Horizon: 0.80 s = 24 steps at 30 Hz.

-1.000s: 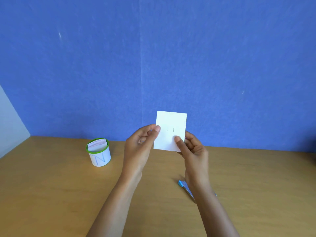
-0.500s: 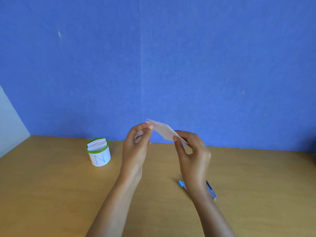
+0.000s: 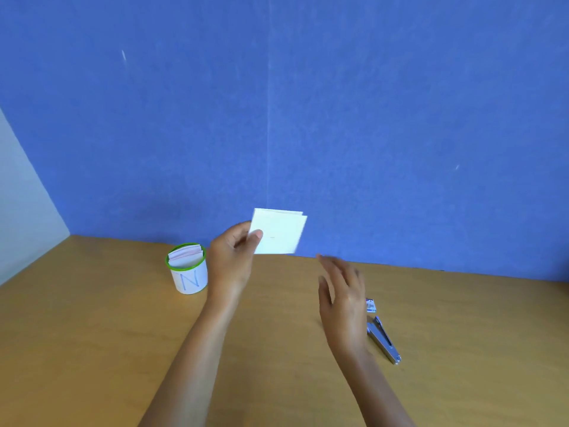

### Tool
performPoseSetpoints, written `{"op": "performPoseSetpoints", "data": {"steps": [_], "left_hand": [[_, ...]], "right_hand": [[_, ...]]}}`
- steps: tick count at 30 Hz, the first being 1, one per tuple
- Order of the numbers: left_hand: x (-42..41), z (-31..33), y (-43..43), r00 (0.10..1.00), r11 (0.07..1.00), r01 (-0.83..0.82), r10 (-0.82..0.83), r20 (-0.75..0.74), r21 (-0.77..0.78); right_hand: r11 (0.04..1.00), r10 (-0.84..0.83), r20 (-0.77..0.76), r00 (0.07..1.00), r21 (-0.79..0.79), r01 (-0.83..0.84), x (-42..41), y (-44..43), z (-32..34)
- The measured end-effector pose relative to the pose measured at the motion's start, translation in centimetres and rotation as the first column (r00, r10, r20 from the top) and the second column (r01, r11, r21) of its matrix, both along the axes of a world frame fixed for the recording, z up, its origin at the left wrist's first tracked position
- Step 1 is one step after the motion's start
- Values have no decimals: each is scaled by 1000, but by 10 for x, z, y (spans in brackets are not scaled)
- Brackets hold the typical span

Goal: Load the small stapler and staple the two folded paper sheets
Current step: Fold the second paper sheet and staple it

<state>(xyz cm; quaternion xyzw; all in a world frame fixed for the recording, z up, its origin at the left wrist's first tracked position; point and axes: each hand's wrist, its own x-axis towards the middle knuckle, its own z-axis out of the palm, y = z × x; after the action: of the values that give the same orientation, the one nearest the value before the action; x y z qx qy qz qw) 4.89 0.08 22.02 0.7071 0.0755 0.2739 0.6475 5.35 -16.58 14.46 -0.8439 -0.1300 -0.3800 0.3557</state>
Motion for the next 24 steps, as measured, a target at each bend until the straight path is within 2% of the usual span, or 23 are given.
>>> {"op": "performPoseSetpoints", "data": {"steps": [2,5,8,10,12,17,24], "left_hand": [[11,-4,21,993,975,-111,116,-13,192],[30,-12,53,961,885,-246,276,-18,395],[49,-16,87,922,813,-310,383,-50,493],[60,-19,111,901,779,-312,424,-91,543],[68,-24,133,879,748,-311,461,-123,586],[82,-39,175,826,703,-281,524,-208,653],[92,-54,197,838,732,-178,463,-289,657]], "right_hand": [[990,13,-103,995,-138,-27,1,-4,-26],[952,-10,-277,961,-295,-75,1,-8,-64],[934,0,-495,869,-310,-177,2,-13,-99],[913,-8,-550,835,-344,-218,-2,-18,-115],[878,-46,-527,849,-427,-217,-5,-19,-122],[863,-111,-466,878,-484,-148,-9,-13,-133],[864,-160,-441,883,-495,-91,-8,-12,-146]]}}
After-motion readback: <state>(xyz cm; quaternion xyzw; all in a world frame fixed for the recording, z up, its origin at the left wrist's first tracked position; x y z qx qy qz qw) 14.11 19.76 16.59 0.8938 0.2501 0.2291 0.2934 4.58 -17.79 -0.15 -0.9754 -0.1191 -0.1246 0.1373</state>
